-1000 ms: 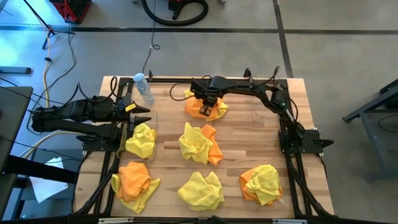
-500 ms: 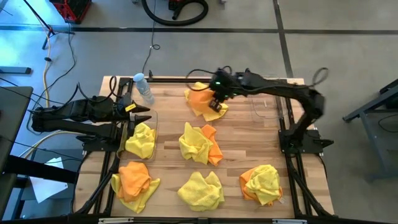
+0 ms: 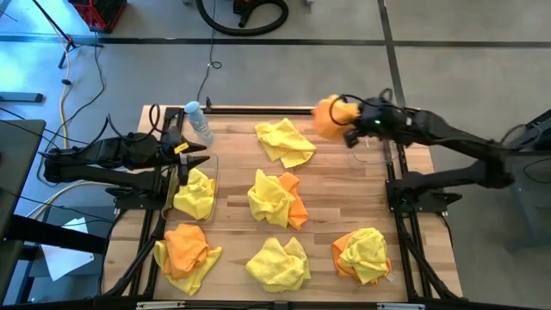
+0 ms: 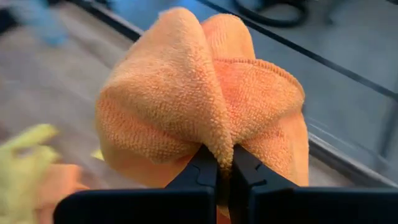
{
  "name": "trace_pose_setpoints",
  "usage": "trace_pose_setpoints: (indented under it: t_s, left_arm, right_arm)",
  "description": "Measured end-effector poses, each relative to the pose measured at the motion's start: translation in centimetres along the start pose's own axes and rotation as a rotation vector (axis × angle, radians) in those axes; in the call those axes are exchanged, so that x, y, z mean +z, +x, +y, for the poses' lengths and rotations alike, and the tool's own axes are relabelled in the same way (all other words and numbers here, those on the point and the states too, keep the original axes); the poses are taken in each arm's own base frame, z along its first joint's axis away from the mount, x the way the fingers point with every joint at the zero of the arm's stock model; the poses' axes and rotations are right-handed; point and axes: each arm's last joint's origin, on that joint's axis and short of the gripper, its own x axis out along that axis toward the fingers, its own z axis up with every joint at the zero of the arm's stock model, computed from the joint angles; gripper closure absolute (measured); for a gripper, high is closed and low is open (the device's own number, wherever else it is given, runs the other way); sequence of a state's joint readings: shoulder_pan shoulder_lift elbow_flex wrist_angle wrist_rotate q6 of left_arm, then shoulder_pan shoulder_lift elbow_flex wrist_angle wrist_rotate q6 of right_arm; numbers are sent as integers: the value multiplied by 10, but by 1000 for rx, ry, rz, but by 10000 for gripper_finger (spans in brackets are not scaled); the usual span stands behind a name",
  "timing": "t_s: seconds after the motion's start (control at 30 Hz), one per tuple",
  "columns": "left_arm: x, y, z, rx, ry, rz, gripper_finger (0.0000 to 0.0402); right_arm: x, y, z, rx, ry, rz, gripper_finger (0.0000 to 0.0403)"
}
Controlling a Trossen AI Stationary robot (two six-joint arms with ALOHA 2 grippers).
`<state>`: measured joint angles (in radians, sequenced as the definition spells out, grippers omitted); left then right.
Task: Sort microfiber towel by color & place in baskets
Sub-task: Put the orange microfiber cloth into the right transparent bin
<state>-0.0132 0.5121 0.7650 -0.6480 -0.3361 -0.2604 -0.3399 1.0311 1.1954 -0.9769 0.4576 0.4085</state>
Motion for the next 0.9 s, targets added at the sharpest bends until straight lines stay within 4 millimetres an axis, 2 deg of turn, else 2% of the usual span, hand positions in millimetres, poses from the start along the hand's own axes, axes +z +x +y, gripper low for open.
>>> trace_pose_setpoints:
  t_s: [0.13, 0.27, 0.4, 0.67, 0.9]
  left_arm:
    - [3, 1, -1, 1, -8, -24, 241]
    - [5, 1, -2, -4, -18, -50, 241]
    - [9, 3, -3, -10, -25, -72, 241]
    - [11, 10, -6, -11, -26, -76, 241]
    - [10, 20, -10, 0, -10, -32, 241]
  right_arm:
    - [-14, -14, -22, -115, 52, 72, 403]
    - [-24, -8, -37, -234, 71, 210, 403]
    - [-31, 16, -43, -234, 8, 334, 403]
    - [-59, 73, -64, -171, -285, 636, 403]
    - [-62, 111, -78, -121, -449, 671, 403]
